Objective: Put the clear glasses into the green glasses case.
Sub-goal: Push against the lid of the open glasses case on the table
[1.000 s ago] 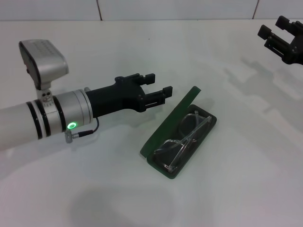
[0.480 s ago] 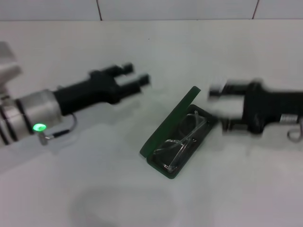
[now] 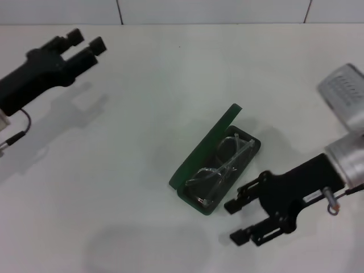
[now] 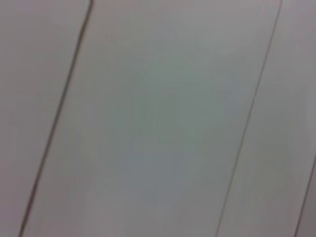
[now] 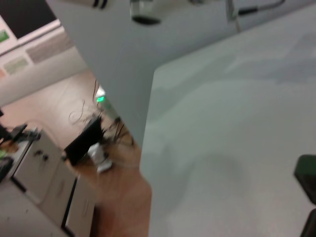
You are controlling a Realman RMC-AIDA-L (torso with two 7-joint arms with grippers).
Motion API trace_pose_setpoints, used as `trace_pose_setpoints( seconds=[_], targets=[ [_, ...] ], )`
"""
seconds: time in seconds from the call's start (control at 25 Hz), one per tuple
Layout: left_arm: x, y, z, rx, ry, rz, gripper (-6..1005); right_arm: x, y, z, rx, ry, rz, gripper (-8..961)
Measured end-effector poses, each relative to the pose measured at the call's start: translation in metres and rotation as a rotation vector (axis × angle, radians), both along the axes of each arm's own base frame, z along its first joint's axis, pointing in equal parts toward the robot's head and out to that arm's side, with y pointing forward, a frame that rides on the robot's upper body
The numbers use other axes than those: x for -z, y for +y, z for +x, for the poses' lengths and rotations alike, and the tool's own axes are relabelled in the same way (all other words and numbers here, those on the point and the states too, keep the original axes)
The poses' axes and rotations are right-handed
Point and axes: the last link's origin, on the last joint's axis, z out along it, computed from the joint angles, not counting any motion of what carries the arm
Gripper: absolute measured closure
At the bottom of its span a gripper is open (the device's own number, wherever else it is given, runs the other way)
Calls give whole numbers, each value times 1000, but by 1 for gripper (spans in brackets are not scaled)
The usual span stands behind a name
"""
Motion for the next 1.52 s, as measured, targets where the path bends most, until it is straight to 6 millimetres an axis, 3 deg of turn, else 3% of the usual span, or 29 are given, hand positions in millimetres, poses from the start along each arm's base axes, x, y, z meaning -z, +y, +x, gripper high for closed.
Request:
trace_pose_setpoints(
  seconds=[0.6, 1.52],
  targets=[
    [-9, 1, -3, -3, 14, 13, 299, 21, 11, -2, 55, -122, 48, 325],
    [-8, 1, -5, -14, 25, 17, 300, 34, 28, -16, 42, -83, 195, 325]
  ],
)
